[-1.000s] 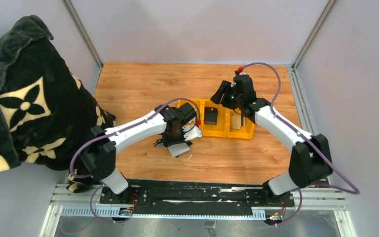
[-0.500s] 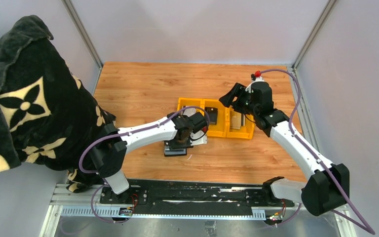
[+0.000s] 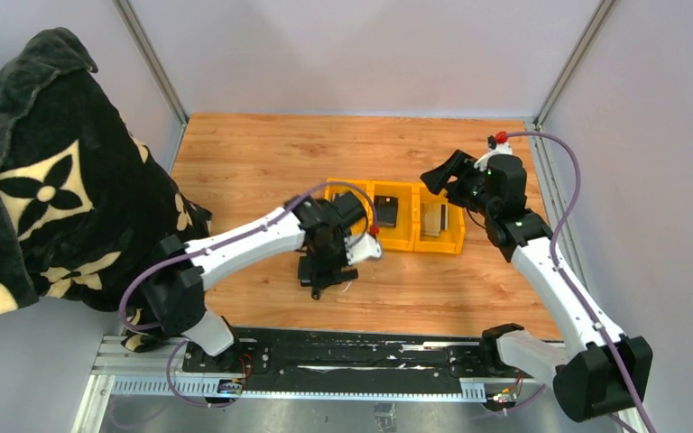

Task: Take the credit cards out of the card holder
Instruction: Place the card holder at the center of the board, then reset both arms

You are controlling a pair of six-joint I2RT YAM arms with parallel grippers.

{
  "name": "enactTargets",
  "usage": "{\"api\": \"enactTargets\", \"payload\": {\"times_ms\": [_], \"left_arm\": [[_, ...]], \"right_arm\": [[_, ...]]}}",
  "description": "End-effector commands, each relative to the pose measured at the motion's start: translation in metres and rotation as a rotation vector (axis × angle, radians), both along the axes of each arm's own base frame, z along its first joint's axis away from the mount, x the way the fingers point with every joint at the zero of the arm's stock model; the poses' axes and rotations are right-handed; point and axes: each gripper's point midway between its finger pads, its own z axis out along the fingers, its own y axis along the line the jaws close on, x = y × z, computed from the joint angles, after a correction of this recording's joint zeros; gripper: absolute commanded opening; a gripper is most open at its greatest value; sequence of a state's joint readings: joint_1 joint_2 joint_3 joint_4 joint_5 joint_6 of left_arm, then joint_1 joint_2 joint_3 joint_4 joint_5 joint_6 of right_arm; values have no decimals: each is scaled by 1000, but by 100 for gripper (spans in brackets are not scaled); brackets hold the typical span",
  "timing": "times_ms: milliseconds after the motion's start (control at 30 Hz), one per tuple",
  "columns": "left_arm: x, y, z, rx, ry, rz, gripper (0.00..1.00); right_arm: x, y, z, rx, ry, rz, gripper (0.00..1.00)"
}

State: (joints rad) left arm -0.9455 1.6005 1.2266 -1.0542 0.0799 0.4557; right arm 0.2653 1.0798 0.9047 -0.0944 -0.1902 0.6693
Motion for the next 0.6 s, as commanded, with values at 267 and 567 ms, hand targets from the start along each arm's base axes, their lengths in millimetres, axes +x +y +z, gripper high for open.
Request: {"api": "enactTargets", "payload": {"times_ms": [267, 567], "left_arm": [[173, 89, 146, -577, -364, 709, 100], [231, 152, 62, -632, -667, 925, 100]], "right_arm": [[-22, -162, -15, -407, -201, -687, 84], [-23, -218, -64, -525, -175, -913, 85]]}}
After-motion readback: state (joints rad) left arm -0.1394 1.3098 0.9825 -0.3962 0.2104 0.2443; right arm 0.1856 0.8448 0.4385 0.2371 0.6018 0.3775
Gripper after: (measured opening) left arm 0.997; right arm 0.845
